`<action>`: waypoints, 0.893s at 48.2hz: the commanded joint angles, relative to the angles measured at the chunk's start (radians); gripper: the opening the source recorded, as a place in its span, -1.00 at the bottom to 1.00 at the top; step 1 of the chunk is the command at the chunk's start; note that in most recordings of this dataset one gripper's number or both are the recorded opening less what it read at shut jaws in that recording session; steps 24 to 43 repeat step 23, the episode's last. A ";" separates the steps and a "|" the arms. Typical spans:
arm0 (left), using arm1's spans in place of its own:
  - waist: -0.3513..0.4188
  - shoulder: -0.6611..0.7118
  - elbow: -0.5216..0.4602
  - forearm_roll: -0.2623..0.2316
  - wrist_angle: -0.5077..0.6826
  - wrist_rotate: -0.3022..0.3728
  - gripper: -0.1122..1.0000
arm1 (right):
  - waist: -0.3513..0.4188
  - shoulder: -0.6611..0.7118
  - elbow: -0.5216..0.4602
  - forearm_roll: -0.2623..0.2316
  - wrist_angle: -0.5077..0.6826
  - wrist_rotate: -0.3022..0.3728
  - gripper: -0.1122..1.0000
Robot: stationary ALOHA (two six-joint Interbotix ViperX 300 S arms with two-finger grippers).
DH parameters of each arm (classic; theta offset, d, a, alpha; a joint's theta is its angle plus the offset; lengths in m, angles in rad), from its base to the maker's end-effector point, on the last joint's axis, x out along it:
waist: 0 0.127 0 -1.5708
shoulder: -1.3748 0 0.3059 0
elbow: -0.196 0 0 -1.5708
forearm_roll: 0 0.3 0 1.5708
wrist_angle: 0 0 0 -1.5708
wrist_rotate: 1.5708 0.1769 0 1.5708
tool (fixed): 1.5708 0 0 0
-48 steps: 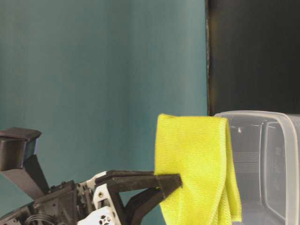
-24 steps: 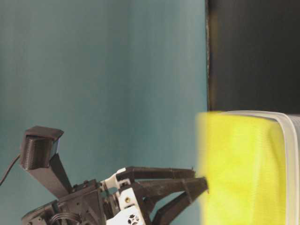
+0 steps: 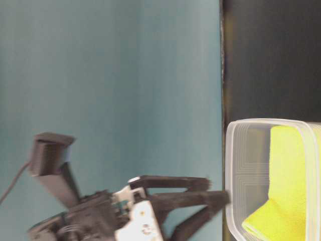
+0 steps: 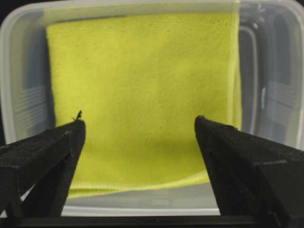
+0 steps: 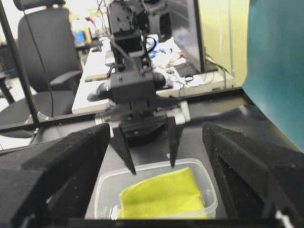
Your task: Place the yellow towel into the container with the left arm.
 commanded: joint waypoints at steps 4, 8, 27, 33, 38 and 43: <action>-0.011 -0.147 -0.020 0.002 -0.015 -0.041 0.83 | -0.002 0.006 -0.012 0.003 -0.005 0.002 0.57; -0.012 -0.253 0.005 0.003 -0.041 -0.067 0.83 | -0.002 0.006 -0.012 0.003 -0.005 0.002 0.57; -0.012 -0.565 0.225 0.003 -0.238 -0.098 0.83 | -0.002 0.008 -0.002 0.003 0.009 0.000 0.57; -0.012 -0.565 0.225 0.003 -0.238 -0.098 0.83 | -0.002 0.008 -0.002 0.003 0.009 0.000 0.57; -0.012 -0.565 0.225 0.003 -0.238 -0.098 0.83 | -0.002 0.008 -0.002 0.003 0.009 0.000 0.57; -0.012 -0.565 0.225 0.003 -0.238 -0.098 0.83 | -0.002 0.008 -0.002 0.003 0.009 0.000 0.57</action>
